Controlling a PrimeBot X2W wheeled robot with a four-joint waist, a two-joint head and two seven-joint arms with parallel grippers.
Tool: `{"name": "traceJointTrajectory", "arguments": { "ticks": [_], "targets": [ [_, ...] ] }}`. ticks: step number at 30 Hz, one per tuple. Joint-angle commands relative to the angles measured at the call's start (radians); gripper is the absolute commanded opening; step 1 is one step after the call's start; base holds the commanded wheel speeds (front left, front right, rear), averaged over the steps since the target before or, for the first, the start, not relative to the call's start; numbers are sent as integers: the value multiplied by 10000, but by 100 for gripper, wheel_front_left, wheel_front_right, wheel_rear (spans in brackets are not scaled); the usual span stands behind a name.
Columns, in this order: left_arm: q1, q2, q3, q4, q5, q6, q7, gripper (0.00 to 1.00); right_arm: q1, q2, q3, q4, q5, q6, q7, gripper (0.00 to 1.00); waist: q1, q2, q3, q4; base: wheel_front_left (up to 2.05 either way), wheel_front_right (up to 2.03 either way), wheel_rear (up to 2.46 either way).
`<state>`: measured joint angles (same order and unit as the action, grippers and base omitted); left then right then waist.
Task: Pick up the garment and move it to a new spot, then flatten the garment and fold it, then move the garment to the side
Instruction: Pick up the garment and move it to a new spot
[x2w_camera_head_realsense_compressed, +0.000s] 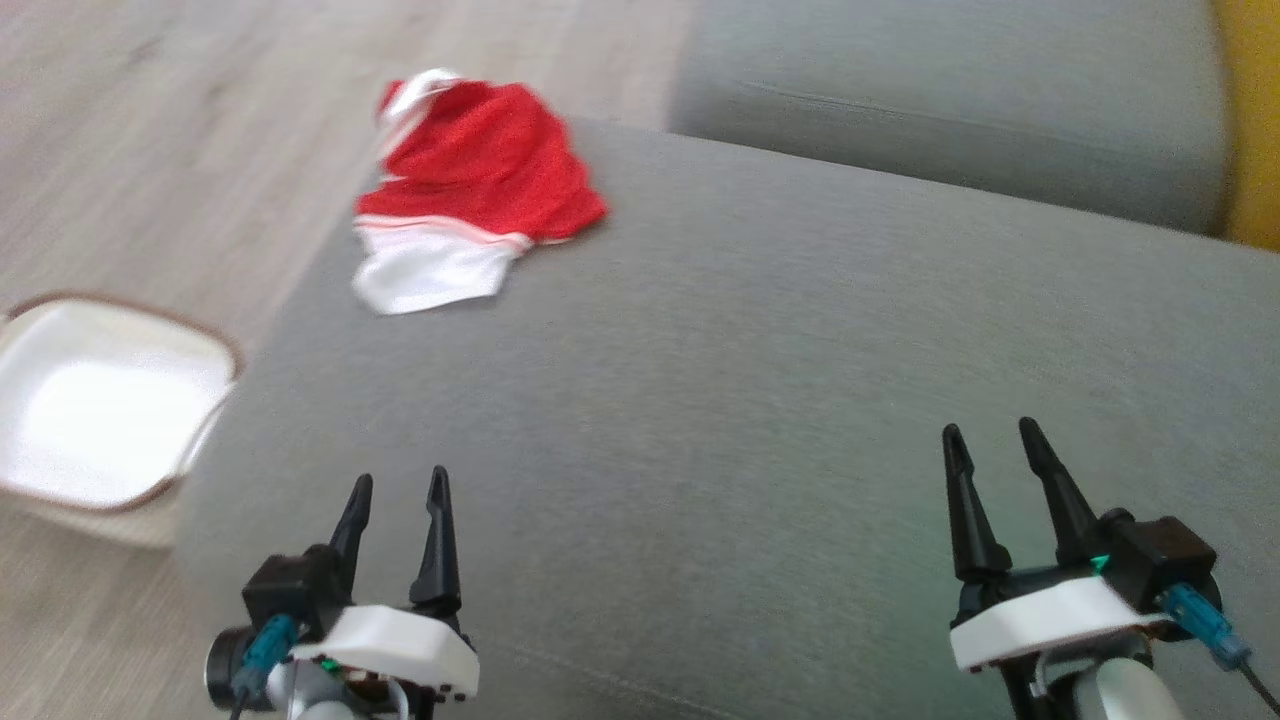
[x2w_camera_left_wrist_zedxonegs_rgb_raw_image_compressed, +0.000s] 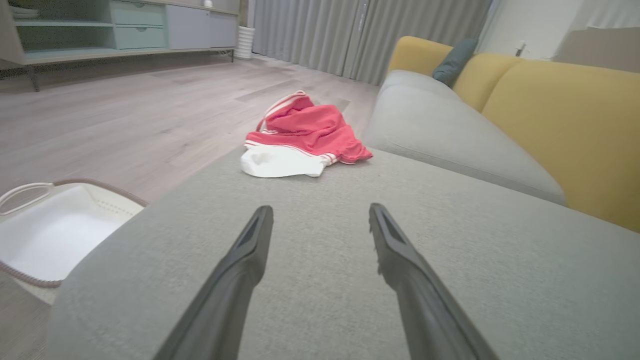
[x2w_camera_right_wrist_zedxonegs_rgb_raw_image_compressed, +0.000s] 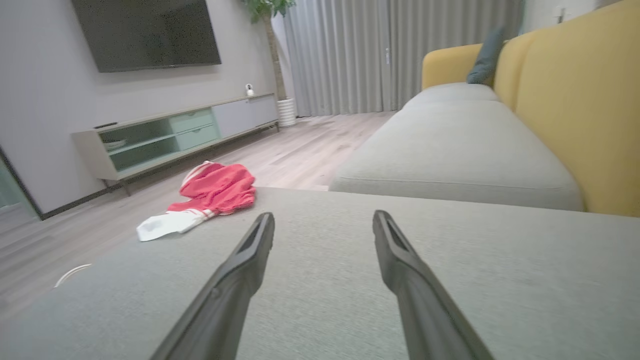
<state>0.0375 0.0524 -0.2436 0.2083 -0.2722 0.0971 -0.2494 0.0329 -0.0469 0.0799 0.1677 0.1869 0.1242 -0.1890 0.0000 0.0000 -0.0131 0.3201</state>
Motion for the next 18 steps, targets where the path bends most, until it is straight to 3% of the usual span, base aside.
{"name": "traceJointTrajectory", "arguments": {
  "ticks": [1,7,18],
  "targets": [
    [-413,19,364,-364,102,32,-124,100,-279,-34,245,-367,87,65,-54,100,0,0,-2,995,0,0,0],
    [-352,32,519,-446,137,4,-124,100,-327,-34,432,-338,132,65,-104,100,0,0,34,1977,0,0,0],
    [-76,4,867,-954,92,149,-124,100,-872,-34,965,-259,-51,65,29,100,0,0,419,2179,0,0,0]
  ]
}}
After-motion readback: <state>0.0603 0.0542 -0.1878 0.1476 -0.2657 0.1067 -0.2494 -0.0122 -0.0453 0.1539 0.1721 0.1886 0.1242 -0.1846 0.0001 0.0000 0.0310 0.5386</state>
